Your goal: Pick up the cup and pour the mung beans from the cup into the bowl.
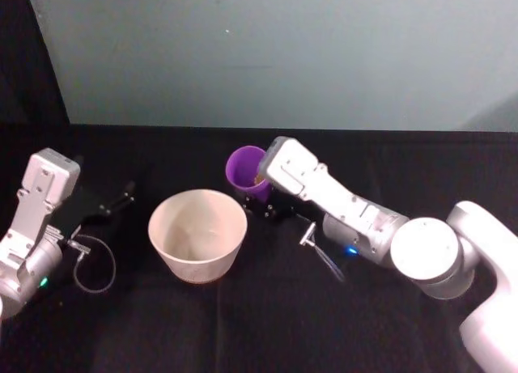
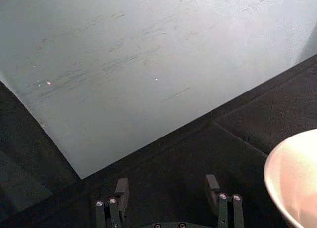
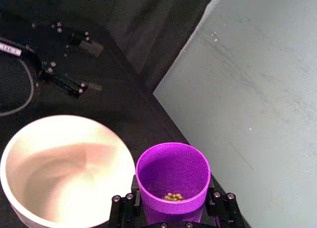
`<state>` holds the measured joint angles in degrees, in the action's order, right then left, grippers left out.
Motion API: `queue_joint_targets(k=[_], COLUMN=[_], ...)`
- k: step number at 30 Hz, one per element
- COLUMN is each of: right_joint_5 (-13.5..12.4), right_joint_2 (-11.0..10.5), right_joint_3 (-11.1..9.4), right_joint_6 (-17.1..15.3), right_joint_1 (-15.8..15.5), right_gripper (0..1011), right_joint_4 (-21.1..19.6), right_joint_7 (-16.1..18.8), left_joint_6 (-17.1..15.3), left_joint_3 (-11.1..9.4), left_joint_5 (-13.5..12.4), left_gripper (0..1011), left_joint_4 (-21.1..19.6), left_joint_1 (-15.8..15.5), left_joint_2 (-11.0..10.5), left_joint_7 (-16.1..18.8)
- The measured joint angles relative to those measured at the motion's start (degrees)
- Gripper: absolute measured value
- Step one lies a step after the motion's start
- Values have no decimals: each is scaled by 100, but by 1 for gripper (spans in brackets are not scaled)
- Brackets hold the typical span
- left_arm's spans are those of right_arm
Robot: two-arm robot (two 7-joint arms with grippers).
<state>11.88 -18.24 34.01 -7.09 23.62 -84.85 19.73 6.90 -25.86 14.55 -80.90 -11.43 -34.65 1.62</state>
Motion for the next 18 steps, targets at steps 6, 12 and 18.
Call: queue_joint_targets(k=[6,12,18], right_joint_5=[519,925,1339], right_joint_2=[30,80,130], right_joint_3=[195,341,517], right_joint_6=[-198,-481,-836], right_joint_1=[92,192,310], right_gripper=[718,718,718], right_joint_4=[-89,-183,-289], right_joint_7=[-60,-41,56], left_joint_6=[0,0,0], left_joint_3=[0,0,0], left_joint_5=[0,0,0], left_gripper=[1012,1011,1011], left_joint_4=[0,0,0], left_joint_1=[0,0,0], left_joint_2=[0,0,0], left_joint_7=[0,0,0])
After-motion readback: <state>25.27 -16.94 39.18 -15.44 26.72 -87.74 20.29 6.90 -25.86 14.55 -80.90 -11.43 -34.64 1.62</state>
